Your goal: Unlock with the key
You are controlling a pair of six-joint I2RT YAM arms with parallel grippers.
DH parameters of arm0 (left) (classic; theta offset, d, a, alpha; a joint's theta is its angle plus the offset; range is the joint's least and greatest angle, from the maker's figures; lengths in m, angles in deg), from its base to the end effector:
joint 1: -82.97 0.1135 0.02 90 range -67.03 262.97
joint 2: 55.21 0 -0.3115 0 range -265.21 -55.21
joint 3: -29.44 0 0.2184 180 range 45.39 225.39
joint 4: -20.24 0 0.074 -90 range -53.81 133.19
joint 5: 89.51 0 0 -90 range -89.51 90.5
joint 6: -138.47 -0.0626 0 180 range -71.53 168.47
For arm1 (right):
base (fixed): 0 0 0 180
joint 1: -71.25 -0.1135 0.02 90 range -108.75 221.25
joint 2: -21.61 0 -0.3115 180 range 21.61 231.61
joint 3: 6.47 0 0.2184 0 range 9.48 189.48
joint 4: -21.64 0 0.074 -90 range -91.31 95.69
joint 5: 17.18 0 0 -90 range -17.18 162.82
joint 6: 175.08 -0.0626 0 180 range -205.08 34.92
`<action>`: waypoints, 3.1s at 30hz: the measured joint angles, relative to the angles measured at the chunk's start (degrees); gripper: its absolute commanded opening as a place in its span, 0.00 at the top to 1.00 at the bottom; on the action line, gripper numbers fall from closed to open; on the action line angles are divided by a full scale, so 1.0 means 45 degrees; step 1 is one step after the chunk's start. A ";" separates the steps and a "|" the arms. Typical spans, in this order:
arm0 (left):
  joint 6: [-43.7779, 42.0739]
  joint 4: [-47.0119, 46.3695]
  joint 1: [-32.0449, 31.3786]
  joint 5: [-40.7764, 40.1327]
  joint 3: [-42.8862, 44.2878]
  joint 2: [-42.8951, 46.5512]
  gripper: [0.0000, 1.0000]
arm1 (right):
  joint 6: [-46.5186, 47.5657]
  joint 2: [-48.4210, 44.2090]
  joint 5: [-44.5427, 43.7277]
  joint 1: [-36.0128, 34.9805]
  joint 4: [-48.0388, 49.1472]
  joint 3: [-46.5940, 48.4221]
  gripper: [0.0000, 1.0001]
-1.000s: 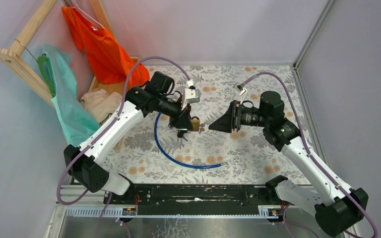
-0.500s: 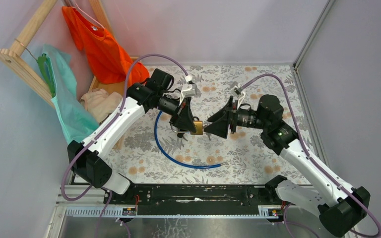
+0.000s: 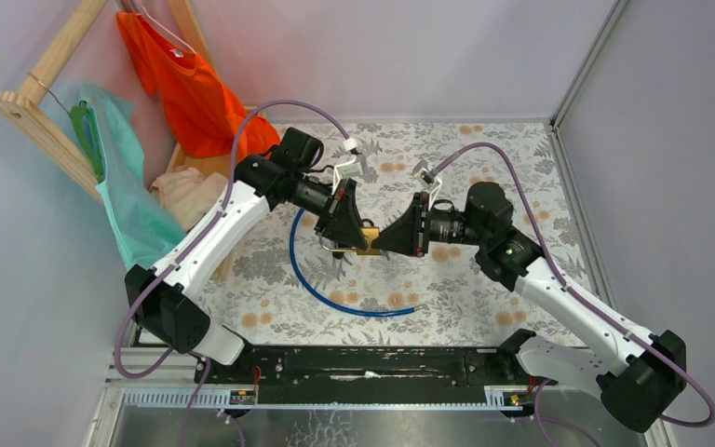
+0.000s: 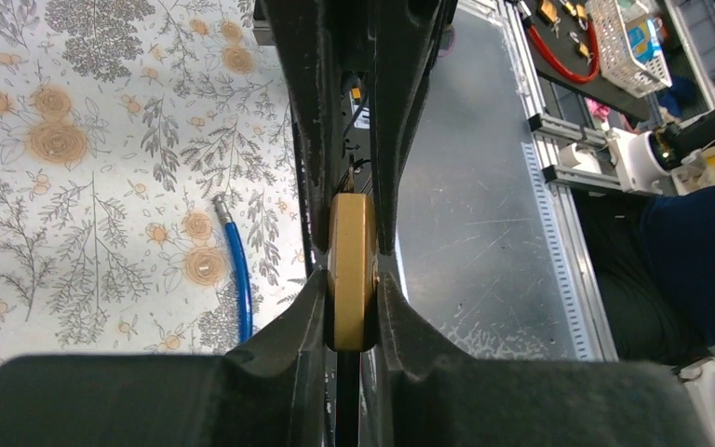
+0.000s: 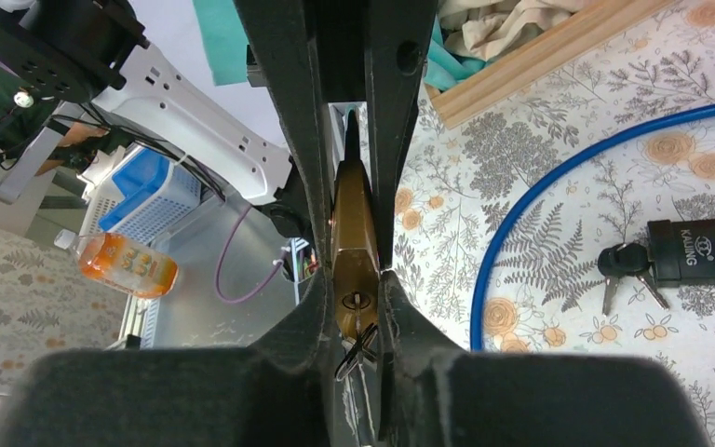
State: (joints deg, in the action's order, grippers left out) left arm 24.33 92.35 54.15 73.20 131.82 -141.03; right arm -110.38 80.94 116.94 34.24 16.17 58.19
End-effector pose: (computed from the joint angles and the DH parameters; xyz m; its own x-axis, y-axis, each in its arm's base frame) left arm 0.1981 -0.1772 0.4101 -0.4072 0.3628 -0.8382 0.8581 -0.1626 -0.4872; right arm 0.1315 0.1537 0.4014 -0.4240 0.0646 -0.9034 -0.8924 0.1400 0.4289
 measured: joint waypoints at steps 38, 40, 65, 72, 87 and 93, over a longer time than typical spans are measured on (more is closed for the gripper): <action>-0.4391 0.5178 -0.1088 -0.2093 0.2132 -0.2327 1.00 | 0.1666 0.0379 -0.0928 -0.0627 -0.4031 0.1156 0.40; -0.4512 0.5314 -0.1088 -0.2234 0.2147 -0.2375 1.00 | 0.1588 0.0238 -0.0918 -0.0597 -0.3891 0.1214 0.40; -0.4794 0.5697 -0.1083 -0.2735 0.2531 -0.2419 1.00 | 0.1778 -0.0146 0.0117 0.0466 -0.4464 0.1273 0.63; -0.4775 0.5731 -0.1083 -0.2749 0.2633 -0.2419 1.00 | 0.1744 0.0117 0.0136 0.0466 -0.4444 0.1273 0.92; -0.3653 0.5707 -0.1015 -0.4741 0.3711 -0.2414 1.00 | -0.1219 0.0763 -0.0063 0.0855 -0.2846 0.0855 1.00; -0.3366 0.4745 -0.1044 -0.5974 0.3196 -0.2288 1.00 | -0.3002 0.1331 -0.0151 0.1229 -0.2195 0.0452 1.00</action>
State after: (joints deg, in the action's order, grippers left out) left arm 9.18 113.70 49.45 46.32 146.20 -151.32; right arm -123.89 86.93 116.26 39.77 6.29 60.22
